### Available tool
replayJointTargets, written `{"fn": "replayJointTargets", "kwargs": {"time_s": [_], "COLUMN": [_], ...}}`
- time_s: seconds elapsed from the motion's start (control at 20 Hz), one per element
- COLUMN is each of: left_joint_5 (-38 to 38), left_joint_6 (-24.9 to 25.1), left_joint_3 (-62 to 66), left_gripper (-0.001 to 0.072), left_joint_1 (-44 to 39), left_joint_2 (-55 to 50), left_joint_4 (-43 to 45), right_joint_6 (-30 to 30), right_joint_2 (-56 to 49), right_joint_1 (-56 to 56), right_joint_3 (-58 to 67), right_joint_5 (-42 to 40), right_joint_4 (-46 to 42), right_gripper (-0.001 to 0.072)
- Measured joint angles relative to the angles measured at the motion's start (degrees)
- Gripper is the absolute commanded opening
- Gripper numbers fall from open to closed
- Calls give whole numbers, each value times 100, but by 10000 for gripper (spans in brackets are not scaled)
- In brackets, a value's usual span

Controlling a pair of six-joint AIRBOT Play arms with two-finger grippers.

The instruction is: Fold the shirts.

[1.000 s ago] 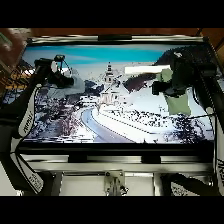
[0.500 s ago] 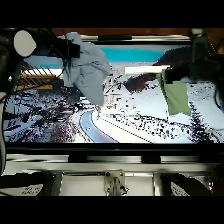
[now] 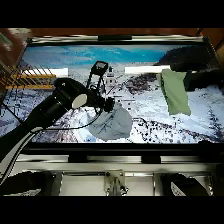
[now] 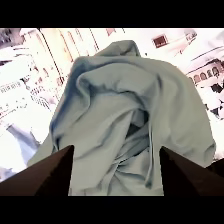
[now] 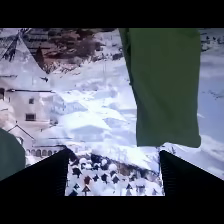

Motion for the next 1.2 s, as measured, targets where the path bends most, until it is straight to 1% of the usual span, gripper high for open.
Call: {"fn": "replayJointTargets", "kwargs": {"time_s": [0.1, 0.2, 0.4, 0.5, 0.65, 0.8, 1.15, 1.2], "left_joint_5": [15, -173, -837, -852, -398, 271, 1700, 1823], "left_joint_6": [-116, -81, 251, 439, 691, 975, 1775, 1860], "left_joint_3": [-149, -236, -890, -1508, -2465, -3143, -3571, -3582], "left_gripper": [611, 611, 613, 614, 613, 613, 612, 591], "left_joint_1": [96, 345, 1034, 1322, 1672, 1853, 1943, 1943], "left_joint_2": [122, 323, 667, 745, 785, 743, 151, 85], "left_joint_4": [-61, -70, -330, -756, -1609, -2406, -3875, -4017], "right_joint_6": [-72, -129, -525, -809, -1209, -1416, -1523, -1523], "right_joint_2": [9, -94, -634, -1023, -1613, -2127, -2734, -2778], "right_joint_1": [0, 0, -4, -4, -4, -4, -4, -4], "right_joint_3": [-448, -935, -1812, -2039, -2194, -2253, -2291, -2291], "right_joint_5": [22, 59, 61, 63, 66, 76, 184, 225], "right_joint_4": [299, 514, 1327, 1893, 2743, 3220, 3595, 3637], "right_gripper": [663, 663, 663, 663, 663, 663, 663, 663]}}
